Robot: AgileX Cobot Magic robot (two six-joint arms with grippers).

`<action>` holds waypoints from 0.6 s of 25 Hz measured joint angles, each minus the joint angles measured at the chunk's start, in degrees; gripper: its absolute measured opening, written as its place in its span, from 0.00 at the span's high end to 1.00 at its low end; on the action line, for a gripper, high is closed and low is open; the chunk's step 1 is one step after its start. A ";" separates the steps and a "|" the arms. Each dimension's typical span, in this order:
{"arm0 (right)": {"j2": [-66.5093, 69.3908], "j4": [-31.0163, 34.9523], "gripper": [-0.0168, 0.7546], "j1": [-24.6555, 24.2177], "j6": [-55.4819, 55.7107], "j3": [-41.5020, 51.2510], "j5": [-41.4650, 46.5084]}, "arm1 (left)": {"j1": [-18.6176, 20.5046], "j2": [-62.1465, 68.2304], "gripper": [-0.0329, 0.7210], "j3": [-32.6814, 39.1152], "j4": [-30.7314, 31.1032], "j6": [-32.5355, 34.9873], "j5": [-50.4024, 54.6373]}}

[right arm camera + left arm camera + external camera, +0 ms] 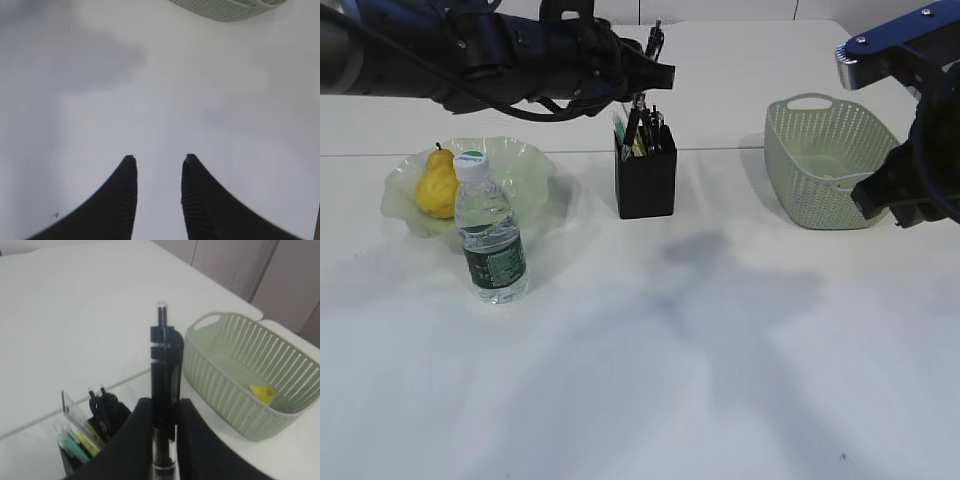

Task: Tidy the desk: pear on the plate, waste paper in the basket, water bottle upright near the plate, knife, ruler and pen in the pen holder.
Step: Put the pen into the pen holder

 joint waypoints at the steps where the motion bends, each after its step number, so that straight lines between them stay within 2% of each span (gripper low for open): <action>1: 0.00 0.02 0.68 0.00 0.00 0.00 0.00 | 0.72 0.09 0.86 0.00 0.13 0.00 -2.08; 8: 0.00 -0.15 0.68 0.00 0.12 0.00 0.00 | 5.30 2.15 0.86 -0.13 0.56 0.73 -12.64; 11: 0.00 -0.15 0.68 0.00 0.12 0.00 0.00 | 6.63 3.93 0.86 -0.13 0.05 3.61 -18.18; 15: 0.00 -0.15 0.68 0.00 0.12 0.00 0.00 | 7.13 5.41 0.86 -0.13 -3.75 9.43 -22.59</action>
